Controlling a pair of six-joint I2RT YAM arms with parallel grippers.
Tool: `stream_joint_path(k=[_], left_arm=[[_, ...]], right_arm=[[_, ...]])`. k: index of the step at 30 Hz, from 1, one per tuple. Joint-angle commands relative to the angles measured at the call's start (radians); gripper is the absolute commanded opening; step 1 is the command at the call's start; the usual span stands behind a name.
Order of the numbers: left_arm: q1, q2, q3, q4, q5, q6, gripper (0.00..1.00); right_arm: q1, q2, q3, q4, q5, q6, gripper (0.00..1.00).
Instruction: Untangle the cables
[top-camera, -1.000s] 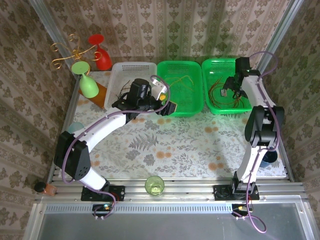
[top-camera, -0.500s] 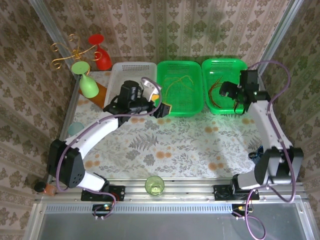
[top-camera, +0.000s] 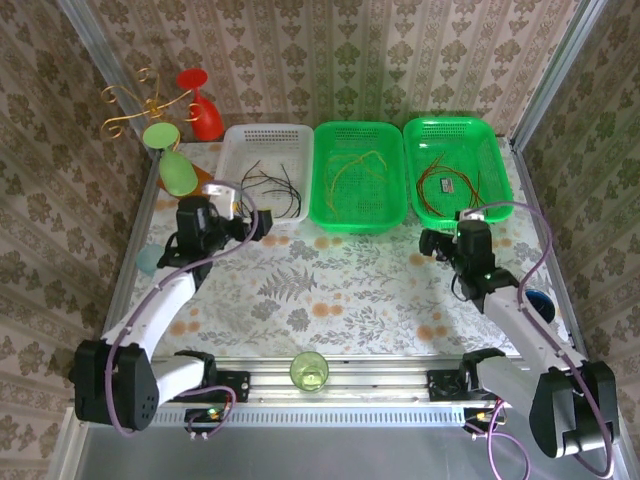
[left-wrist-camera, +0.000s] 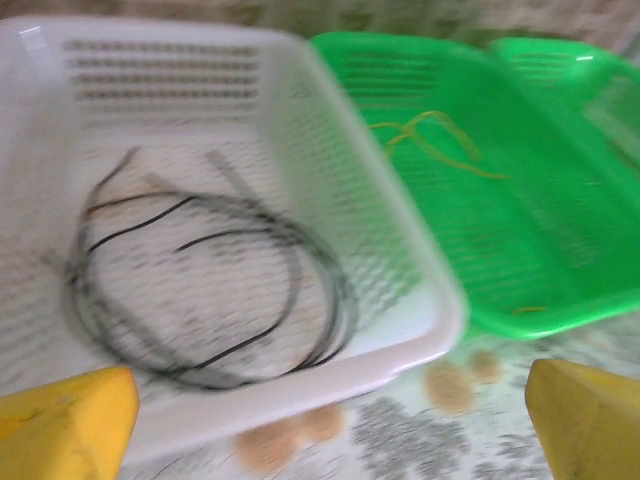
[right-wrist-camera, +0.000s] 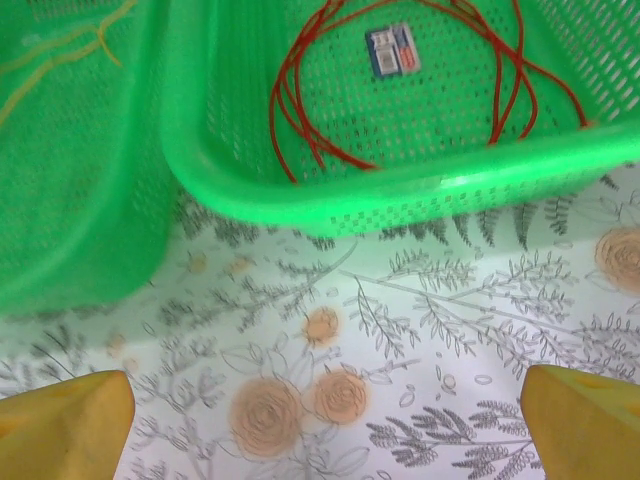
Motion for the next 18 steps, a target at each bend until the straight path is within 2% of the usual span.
stream_joint_path(k=[1, 4, 7, 9, 11, 14, 18], left_arm=[[0.028, -0.084, -0.100, 0.130, -0.189, 0.075, 1.00], [0.037, -0.119, -0.210, 0.263, -0.350, 0.178, 1.00], [0.047, -0.082, -0.266, 0.351, -0.449, 0.267, 1.00], [0.055, -0.038, -0.274, 0.365, -0.462, 0.314, 1.00], [0.061, 0.016, -0.312, 0.477, -0.466, 0.336, 1.00], [0.091, 0.121, -0.377, 0.711, -0.430, 0.303, 1.00], [0.129, 0.255, -0.387, 0.837, -0.392, 0.252, 1.00]], right_arm=[[0.016, -0.012, -0.050, 0.231, 0.146, -0.097, 1.00], [0.007, 0.043, -0.092, 0.418, 0.219, -0.189, 1.00], [-0.020, 0.133, -0.103, 0.548, 0.219, -0.207, 1.00], [-0.032, 0.199, -0.127, 0.662, 0.208, -0.221, 1.00], [-0.050, 0.263, -0.134, 0.739, 0.206, -0.227, 1.00], [-0.080, 0.330, -0.137, 0.813, 0.165, -0.190, 1.00], [-0.080, 0.442, -0.208, 1.036, 0.137, -0.205, 1.00]])
